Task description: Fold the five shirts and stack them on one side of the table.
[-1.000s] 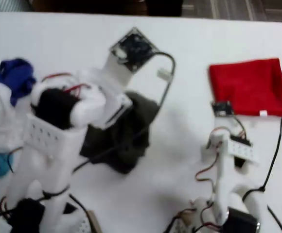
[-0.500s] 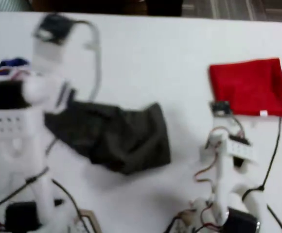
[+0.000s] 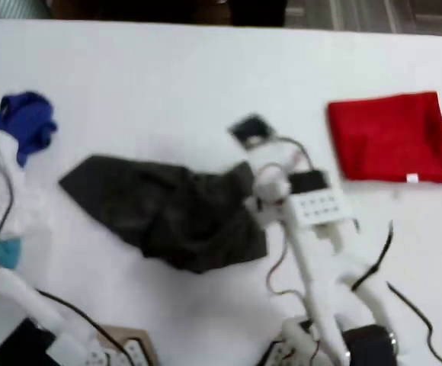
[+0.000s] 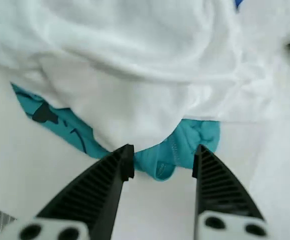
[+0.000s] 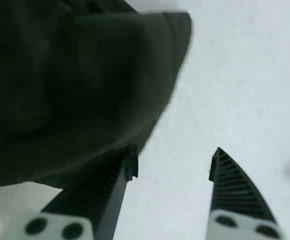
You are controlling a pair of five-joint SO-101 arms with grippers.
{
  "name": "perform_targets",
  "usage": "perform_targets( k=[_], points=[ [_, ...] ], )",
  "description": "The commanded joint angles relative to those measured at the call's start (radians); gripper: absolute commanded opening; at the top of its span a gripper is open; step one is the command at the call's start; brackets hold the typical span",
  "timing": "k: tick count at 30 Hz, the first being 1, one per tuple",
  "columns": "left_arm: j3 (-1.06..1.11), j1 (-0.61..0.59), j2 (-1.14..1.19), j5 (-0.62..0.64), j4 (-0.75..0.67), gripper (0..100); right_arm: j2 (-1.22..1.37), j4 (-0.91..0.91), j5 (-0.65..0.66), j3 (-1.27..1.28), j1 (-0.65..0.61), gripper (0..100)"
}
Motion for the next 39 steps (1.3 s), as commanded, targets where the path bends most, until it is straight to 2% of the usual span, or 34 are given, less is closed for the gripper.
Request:
perform_targets(
  k=[1, 3, 6, 10, 17, 20, 23, 25, 27, 29, 33, 39],
  points=[
    [0.03, -0.094, -0.02, -0.031, -0.054, 21, 0.002, 0.05, -0.008, -0.104, -0.252, 23.7],
    [0.036, -0.12, -0.02, -0.041, -0.057, 21, 0.002, 0.019, -0.008, -0.107, -0.369, 23.7],
    [0.035, -0.172, -0.02, -0.049, -0.054, 21, 0.027, -0.073, -0.009, -0.107, -0.45, 23.7],
    [0.035, -0.227, -0.02, -0.049, -0.054, 21, 0.159, -0.143, -0.097, -0.146, -0.487, 23.7],
    [0.041, -0.25, -0.02, -0.049, -0.051, 21, 0.524, -0.14, -0.1, -0.278, -0.512, 23.7],
    [0.042, -0.25, -0.02, -0.049, -0.052, 21, 0.641, -0.113, -0.1, -0.324, -0.46, 23.5],
    [0.042, -0.244, -0.02, -0.049, -0.054, 21, 0.704, -0.012, -0.1, -0.404, -0.343, 22.1],
    [0.042, -0.235, -0.018, -0.049, -0.054, 21, 0.713, 0.042, -0.1, -0.453, -0.242, 14.2],
    [0.042, -0.218, -0.018, -0.049, -0.054, 21, 0.71, 0.073, -0.1, -0.499, -0.134, 1.6],
    [0.042, -0.201, -0.018, -0.048, -0.054, 21, 0.71, 0.11, -0.1, -0.549, -0.036, 4.2],
    [0.042, -0.16, -0.018, -0.044, -0.054, 21, 0.71, 0.17, -0.075, -0.667, 0.108, 2.2],
    [0.042, -0.114, -0.018, -0.041, -0.054, 21, 0.71, 0.268, -0.046, -0.867, 0.189, 2.4]
  ],
)
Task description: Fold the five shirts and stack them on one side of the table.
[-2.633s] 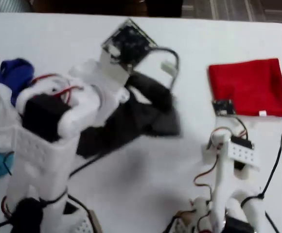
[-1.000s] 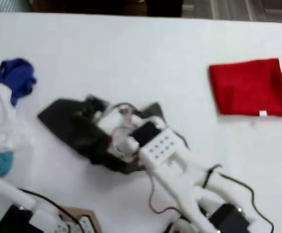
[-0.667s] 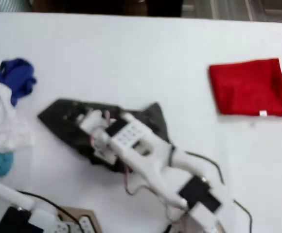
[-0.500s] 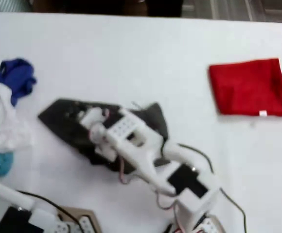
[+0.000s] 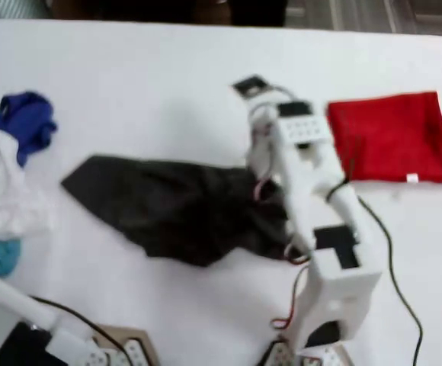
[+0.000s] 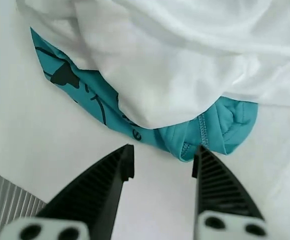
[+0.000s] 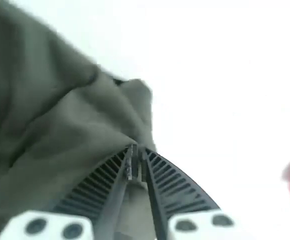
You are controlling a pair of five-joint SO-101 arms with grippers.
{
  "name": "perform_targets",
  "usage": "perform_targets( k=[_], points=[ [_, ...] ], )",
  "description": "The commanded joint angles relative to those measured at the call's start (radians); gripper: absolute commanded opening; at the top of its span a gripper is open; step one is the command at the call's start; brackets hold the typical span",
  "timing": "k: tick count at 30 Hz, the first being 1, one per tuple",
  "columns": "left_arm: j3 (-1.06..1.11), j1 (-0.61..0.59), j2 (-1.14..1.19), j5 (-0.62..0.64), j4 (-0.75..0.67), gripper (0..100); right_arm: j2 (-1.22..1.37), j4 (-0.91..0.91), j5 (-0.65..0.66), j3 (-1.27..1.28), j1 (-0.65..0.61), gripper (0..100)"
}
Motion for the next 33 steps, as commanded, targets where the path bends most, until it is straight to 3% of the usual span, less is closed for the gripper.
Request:
perform_targets(
  k=[1, 7, 11, 14, 20, 25, 33],
  points=[
    [-0.004, 0.029, -0.018, 0.002, -0.014, 21, -0.004, 0.062, 0.005, -0.147, 0.03, 2.4],
    [-0.005, 0.025, -0.018, 0.002, -0.015, 21, -0.004, 0.242, 0.002, -0.341, -0.031, 2.5],
    [-0.004, -0.038, -0.018, 0.075, -0.015, 21, -0.001, 0.328, -0.003, -0.385, -0.191, 2.5],
    [-0.004, -0.095, -0.018, 0.143, -0.041, 21, 0.008, 0.326, -0.083, -0.367, -0.341, 2.5],
    [-0.013, -0.143, -0.02, 0.144, -0.075, 21, 0.025, 0.185, -0.126, -0.307, -0.654, 6.3],
    [-0.013, -0.229, -0.02, 0.141, -0.078, 21, 0.14, 0.061, -0.126, -0.279, -0.743, 20.1],
    [-0.01, -0.267, -0.02, 0.078, -0.08, 21, 0.318, -0.038, -0.126, -0.281, -0.883, 18.7]
  ],
)
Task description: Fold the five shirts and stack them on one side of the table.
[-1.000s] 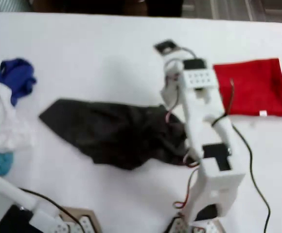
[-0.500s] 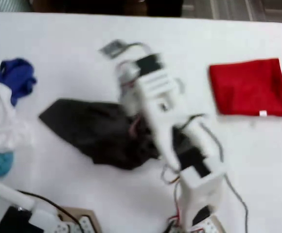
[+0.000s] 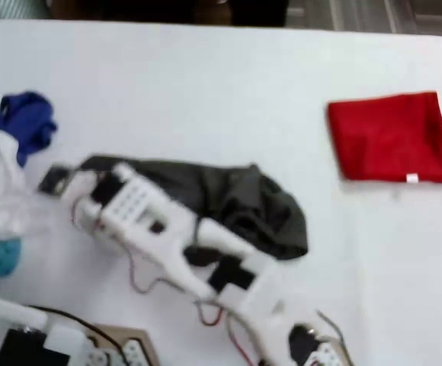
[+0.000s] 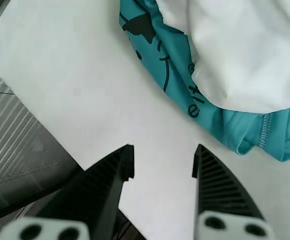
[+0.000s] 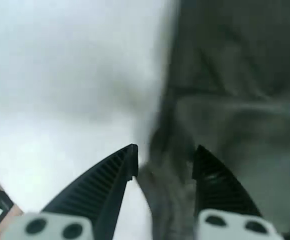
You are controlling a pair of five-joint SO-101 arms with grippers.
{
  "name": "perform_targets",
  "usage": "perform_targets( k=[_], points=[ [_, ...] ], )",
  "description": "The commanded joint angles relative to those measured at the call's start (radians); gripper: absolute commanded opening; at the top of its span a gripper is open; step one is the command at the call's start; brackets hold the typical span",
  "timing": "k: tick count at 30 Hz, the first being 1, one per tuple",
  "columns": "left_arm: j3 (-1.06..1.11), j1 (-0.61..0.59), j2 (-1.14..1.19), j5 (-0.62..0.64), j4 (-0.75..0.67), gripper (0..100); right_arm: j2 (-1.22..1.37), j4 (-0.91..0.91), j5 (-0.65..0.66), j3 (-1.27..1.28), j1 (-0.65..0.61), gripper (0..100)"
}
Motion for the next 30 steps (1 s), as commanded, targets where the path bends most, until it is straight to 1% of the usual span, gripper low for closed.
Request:
perform_targets(
  k=[1, 6, 15, 17, 19, 20, 21, 23, 25, 28, 30],
  points=[
    [-0.01, -0.012, -0.02, -0.014, -0.015, 21, 0.033, -0.059, -0.006, -0.005, -0.018, 18.7],
    [-0.005, -0.012, -0.02, -0.017, -0.015, 21, 0.074, -0.11, -0.002, -0.005, 0.012, 18.7],
    [-0.004, -0.005, -0.018, -0.017, -0.014, 21, 0.102, -0.131, 0.0, -0.003, 0.174, 18.0],
    [-0.004, -0.005, -0.018, -0.015, -0.014, 21, 0.102, -0.122, 0.0, -0.002, 0.199, 12.9],
    [-0.004, -0.005, -0.018, -0.014, -0.014, 21, 0.101, -0.119, 0.0, -0.003, 0.216, 2.1],
    [-0.002, -0.005, -0.018, -0.014, -0.014, 21, 0.096, -0.117, -0.005, -0.002, 0.223, 1.2],
    [-0.002, -0.005, -0.018, -0.014, -0.014, 21, 0.093, -0.11, -0.005, -0.002, 0.231, 3.4],
    [-0.002, -0.005, -0.018, -0.012, -0.014, 21, 0.071, -0.077, -0.006, -0.018, 0.24, 1.5],
    [-0.002, -0.005, -0.017, -0.015, -0.014, 21, 0.027, -0.042, 0.002, -0.035, 0.239, 2.2],
    [-0.001, -0.005, -0.017, -0.015, -0.014, 21, -0.088, 0.027, 0.003, -0.089, 0.236, 2.0],
    [-0.001, 0.0, -0.017, -0.015, -0.014, 21, -0.185, 0.085, 0.038, -0.132, 0.248, 2.0]
  ],
)
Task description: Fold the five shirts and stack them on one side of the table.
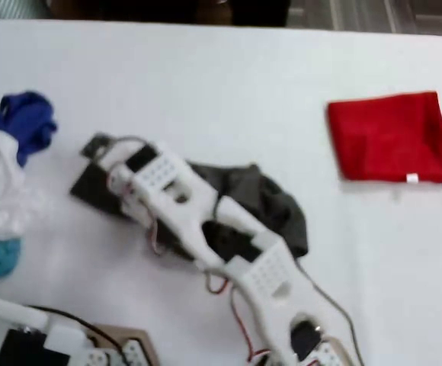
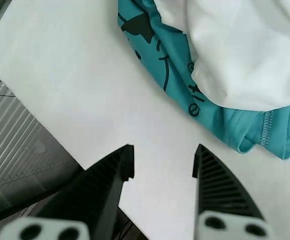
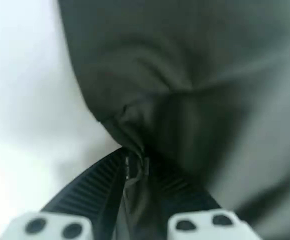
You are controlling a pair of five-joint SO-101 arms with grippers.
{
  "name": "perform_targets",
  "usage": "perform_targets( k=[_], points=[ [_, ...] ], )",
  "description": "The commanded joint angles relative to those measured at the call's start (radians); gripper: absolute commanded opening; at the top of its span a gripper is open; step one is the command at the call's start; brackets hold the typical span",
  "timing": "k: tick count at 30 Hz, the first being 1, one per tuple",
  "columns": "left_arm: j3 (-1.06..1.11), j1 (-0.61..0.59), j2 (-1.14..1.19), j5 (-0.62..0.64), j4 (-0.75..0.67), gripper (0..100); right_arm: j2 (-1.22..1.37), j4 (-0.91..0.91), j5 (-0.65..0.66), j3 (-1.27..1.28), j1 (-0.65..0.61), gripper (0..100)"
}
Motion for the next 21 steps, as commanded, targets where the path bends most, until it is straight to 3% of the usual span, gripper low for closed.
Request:
perform_targets(
  k=[1, 11, 15, 21],
  points=[
    [-0.004, 0.012, -0.017, -0.003, -0.014, 21, -0.237, 0.105, 0.069, -0.097, 0.042, 2.0],
    [0.015, 0.186, -0.017, 0.002, 0.055, 21, -0.621, 0.314, 0.267, -0.071, 0.309, 2.0],
    [0.119, 0.385, -0.017, 0.0, 0.072, 21, -0.722, 0.314, 0.365, -0.023, 0.467, 2.0],
    [0.229, 0.787, -0.017, 0.003, 0.071, 21, -0.802, 0.309, 0.497, 0.135, 0.713, 2.0]
  ],
)
